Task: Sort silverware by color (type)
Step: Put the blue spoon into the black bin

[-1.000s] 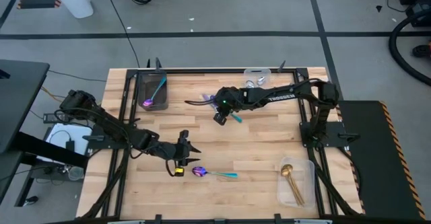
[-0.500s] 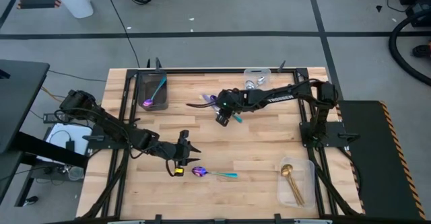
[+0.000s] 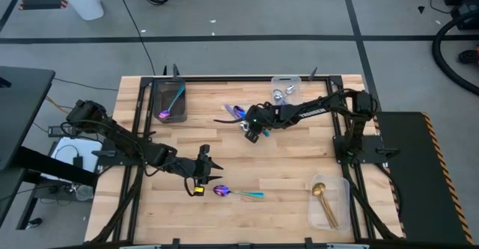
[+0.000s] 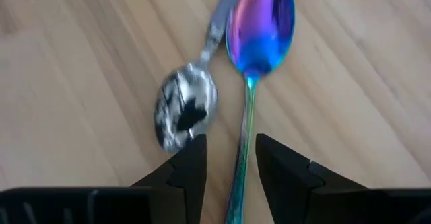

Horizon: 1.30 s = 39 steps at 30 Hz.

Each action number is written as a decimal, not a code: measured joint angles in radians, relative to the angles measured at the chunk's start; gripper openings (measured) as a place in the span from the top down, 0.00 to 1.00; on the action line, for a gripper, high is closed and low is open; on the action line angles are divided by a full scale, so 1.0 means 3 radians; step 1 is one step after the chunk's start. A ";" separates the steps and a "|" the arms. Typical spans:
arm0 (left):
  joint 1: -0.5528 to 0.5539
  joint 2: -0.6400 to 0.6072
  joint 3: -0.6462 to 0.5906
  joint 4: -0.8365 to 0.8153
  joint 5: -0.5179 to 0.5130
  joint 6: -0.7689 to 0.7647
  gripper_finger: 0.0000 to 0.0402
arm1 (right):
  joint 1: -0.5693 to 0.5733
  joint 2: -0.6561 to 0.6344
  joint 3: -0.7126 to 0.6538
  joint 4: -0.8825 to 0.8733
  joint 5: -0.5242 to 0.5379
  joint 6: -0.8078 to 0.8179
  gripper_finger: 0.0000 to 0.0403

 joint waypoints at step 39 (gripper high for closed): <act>0.0000 0.0000 0.0000 -0.0066 0.0001 -0.0003 0.64 | 0.0090 -0.0019 -0.0273 -0.0002 -0.0546 0.0473 0.99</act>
